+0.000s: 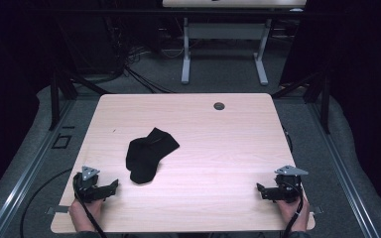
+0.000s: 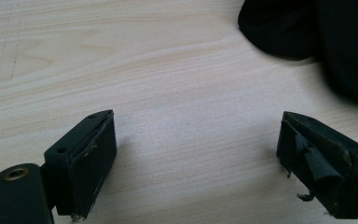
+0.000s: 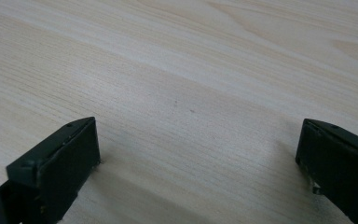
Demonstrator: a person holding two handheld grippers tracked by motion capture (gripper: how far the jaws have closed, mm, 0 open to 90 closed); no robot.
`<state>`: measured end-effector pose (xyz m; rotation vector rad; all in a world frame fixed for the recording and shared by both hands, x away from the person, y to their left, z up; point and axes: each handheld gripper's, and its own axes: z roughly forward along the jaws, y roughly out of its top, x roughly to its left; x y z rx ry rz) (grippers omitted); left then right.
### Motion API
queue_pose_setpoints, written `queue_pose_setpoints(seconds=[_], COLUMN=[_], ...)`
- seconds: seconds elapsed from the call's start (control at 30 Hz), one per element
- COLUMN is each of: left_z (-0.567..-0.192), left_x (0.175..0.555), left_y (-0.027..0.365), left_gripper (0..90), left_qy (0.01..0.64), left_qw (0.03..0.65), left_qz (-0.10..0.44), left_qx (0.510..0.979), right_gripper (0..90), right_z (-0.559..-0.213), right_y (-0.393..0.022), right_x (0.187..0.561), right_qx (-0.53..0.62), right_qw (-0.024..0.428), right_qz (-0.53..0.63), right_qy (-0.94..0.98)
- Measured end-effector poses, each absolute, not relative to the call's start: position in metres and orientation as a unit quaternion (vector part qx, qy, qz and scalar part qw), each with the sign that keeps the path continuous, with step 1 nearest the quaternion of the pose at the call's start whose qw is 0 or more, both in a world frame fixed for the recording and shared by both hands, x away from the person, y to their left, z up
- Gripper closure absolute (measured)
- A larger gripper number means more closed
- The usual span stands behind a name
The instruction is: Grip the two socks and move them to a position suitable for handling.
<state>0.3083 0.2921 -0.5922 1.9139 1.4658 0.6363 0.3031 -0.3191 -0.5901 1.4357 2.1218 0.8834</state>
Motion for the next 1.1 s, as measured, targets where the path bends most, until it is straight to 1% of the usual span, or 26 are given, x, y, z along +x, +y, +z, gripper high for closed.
queue_pose_setpoints(seconds=[0.7,0.87,0.97,1.1], left_z=[-0.592,-0.591,-0.587,-0.567], left_x=[0.308,0.309,0.307,0.304], left_y=[0.291,0.294,0.294,0.284], left_gripper=[11.8,10.2,9.5,9.4], left_qy=[0.551,0.555,0.558,0.538], left_qw=[0.320,0.330,0.341,0.364], left_qz=[0.242,0.232,0.231,0.240], left_qx=[0.732,0.728,0.720,0.722], right_gripper=[0.0,0.0,0.0,0.0], right_z=[-0.590,-0.590,-0.590,-0.590], right_y=[-0.319,-0.319,-0.319,-0.319], right_x=[0.303,0.303,0.303,0.303], right_qx=[0.519,0.519,0.519,0.519], right_qw=[0.215,0.214,0.215,0.215], right_qz=[0.321,0.322,0.320,0.319], right_qy=[0.762,0.762,0.763,0.764])
